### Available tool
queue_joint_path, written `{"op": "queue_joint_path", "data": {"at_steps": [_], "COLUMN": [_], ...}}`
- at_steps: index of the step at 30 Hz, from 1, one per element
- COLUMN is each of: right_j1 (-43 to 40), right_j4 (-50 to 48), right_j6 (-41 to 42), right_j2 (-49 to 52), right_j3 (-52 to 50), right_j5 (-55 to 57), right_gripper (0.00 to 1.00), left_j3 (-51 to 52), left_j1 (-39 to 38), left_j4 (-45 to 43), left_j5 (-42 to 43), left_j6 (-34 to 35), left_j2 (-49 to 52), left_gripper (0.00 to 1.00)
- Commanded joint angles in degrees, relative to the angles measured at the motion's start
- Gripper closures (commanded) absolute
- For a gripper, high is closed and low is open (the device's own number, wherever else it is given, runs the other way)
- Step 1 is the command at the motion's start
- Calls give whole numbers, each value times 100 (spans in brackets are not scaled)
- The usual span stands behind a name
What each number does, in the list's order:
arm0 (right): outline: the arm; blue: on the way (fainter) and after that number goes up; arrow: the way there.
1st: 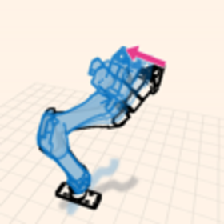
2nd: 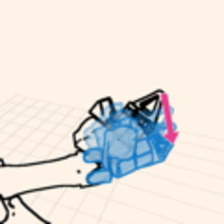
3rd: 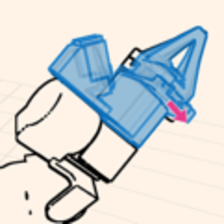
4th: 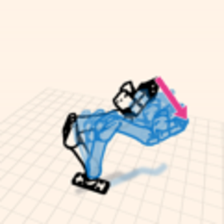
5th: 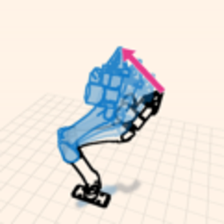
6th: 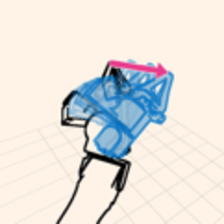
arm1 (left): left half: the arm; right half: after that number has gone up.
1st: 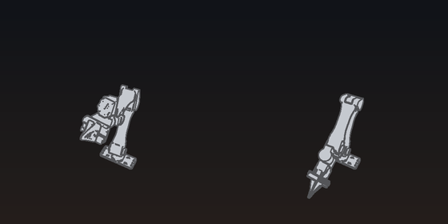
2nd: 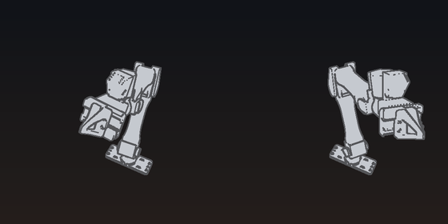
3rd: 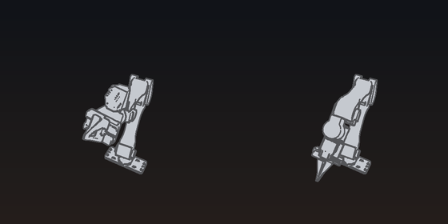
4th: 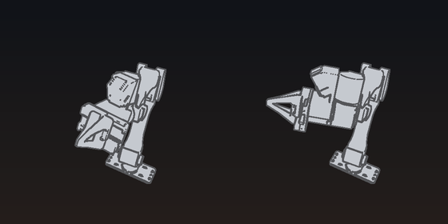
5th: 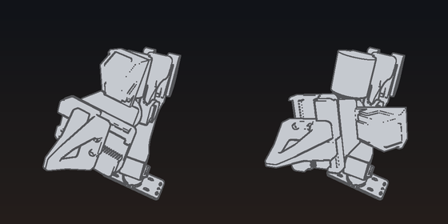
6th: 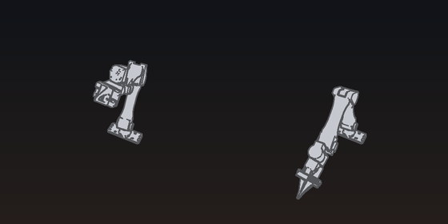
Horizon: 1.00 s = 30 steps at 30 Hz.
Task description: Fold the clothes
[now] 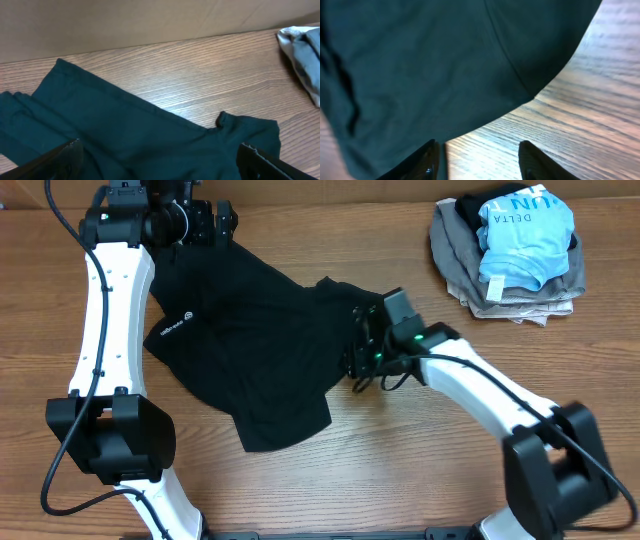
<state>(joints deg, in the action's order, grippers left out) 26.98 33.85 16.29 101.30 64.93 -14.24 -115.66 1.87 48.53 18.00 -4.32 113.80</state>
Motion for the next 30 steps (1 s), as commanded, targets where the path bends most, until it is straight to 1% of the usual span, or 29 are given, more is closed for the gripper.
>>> {"op": "queue_joint_path", "data": {"at_steps": [1,6,15,18,20,25,26,27,30], "right_j1": [39,39,39,39,39,39,37,13,-170], "right_j4": [-107,-365,-828,-975,-1010,-981,-960,-929,-658], "right_j6": [9,9,4,4,4,9,52,125,433], "right_j2": [247,490,787,946,1049,1220,1220,1217,1207], "right_j3": [105,105,105,105,105,105,105,111,223], "right_j5": [369,636,914,931,977,1036,1036,1036,1027], "right_gripper": [48,54,55,59,65,91,94,96,96], "left_j3": [-118,-118,-83,-81,-81,-81,-81,-81,-81], "left_j1": [-22,-42,-39,-39,-39,-39,-39,-39,-39], "left_j4": [31,96,138,138,136,166,177,184,205], "left_j5": [-142,-205,-210,-216,-304,-496,-516,-542,-787], "left_j6": [-151,-151,-153,-223,-236,-238,-243,-262,-330], "left_j2": [-13,26,33,33,33,33,33,33,33], "left_gripper": [0,0,0,0,0,0,0,0,0]}}
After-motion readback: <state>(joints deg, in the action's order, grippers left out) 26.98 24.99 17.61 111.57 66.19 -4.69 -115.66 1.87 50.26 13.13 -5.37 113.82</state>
